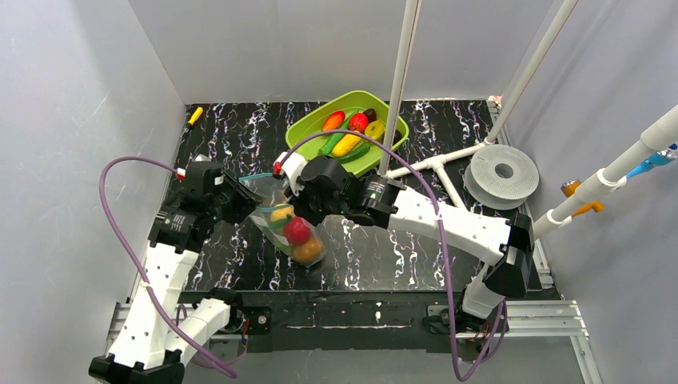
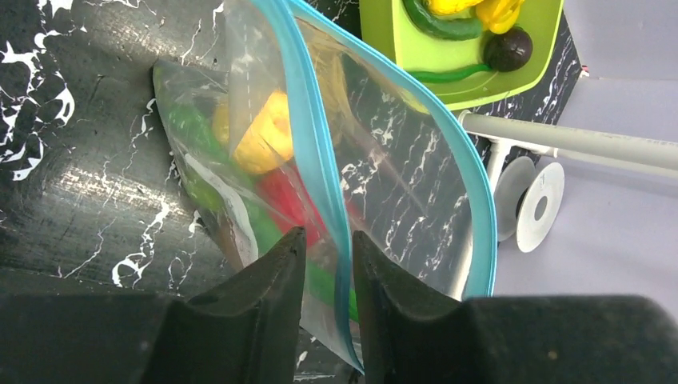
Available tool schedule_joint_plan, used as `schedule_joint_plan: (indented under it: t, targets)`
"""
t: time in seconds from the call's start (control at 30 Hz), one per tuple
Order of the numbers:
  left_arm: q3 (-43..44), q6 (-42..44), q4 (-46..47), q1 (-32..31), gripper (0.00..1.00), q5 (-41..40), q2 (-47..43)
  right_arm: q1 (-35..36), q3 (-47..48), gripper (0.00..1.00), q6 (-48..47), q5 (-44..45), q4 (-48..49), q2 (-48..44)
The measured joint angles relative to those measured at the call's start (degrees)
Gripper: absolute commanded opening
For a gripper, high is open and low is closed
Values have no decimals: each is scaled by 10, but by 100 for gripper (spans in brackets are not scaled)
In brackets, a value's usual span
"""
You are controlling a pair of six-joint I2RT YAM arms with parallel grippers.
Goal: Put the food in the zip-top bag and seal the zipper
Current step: Adjust the zipper food storage bag at the center of the board.
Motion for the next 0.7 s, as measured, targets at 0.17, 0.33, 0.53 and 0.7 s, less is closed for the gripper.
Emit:
schedule_joint_plan:
  t: [0.17, 0.33, 0.53, 0.7]
  targets:
    - [0, 3, 0, 0, 0, -4, -3, 3, 0, 38, 2, 6, 2, 0]
    - [0, 15, 2, 0, 0, -21, -10, 4, 10, 63, 8, 23, 2, 0]
    - [0, 44, 4, 0, 0, -55, -23, 4, 73, 81, 9, 30, -2, -4]
    - [1, 70, 4, 0, 0, -84, -24, -3, 132, 87, 7, 55, -5, -7]
